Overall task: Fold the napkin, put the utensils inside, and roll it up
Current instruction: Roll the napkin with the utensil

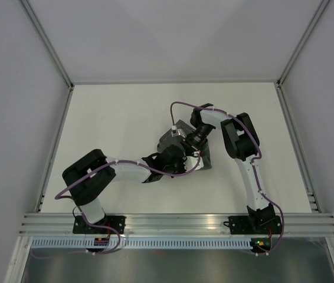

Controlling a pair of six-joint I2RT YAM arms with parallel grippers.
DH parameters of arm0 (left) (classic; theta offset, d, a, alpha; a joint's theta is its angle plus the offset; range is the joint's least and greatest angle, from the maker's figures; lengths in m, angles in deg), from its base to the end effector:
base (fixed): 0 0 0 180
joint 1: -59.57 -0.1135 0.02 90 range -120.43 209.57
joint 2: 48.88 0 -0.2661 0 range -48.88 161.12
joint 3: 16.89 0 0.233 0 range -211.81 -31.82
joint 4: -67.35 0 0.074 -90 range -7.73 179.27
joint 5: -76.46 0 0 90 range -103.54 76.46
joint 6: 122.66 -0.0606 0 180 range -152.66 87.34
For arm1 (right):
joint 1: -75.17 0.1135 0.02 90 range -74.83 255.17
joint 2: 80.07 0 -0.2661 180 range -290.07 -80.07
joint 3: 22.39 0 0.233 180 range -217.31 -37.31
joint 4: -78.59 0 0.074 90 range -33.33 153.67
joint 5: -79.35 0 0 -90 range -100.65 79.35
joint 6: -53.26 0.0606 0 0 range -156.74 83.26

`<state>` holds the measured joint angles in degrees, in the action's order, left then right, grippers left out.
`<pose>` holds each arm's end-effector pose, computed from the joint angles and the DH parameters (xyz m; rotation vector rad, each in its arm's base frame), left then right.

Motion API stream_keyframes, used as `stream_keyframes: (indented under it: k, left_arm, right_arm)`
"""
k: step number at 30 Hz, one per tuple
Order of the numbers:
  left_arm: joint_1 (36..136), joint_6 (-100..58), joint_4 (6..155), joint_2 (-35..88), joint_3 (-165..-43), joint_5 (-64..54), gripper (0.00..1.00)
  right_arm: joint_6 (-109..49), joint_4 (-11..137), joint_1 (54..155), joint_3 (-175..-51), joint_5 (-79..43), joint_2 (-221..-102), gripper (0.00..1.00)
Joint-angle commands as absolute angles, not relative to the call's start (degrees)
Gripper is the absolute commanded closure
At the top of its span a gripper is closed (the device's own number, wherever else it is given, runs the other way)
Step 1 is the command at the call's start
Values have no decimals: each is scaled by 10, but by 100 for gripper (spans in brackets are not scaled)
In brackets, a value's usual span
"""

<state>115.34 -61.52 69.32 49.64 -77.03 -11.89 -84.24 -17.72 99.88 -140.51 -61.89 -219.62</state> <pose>0.1924 -0.2859 0.1449 1.5530 1.6832 -0.2786 0.3321 0.2048 0.1019 1.2562 -2.2338 -1.3205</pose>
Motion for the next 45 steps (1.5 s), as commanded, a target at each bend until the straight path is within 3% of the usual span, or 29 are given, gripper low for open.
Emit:
stream_keyframes:
  k: [1,8,12,20,28,39,45]
  left_arm:
    - [1151,-589,729,532,-788,-52,98]
    - [1139,-553,731,550,-780,12,98]
    - [1123,-542,767,569,-801,63,98]
    - [1092,-516,766,579,-805,134,98]
    - [1073,-503,760,592,-800,192,98]
    - [1027,-465,749,627,-804,284,98]
    - [1018,-465,771,649,-819,301,98]
  right_arm:
    - [-871,-100,1000,-1395,-527,-2234,89]
    - [-867,-110,983,-1412,-564,-2203,56]
    - [-841,-83,961,-1417,-583,-2163,48]
    - [-693,76,864,-1375,-593,-2045,50]
    - [-710,156,841,-1245,-560,-1924,57]
    - [-815,318,860,-999,-543,-1676,50]
    - [-824,432,966,-870,-449,-1594,42]
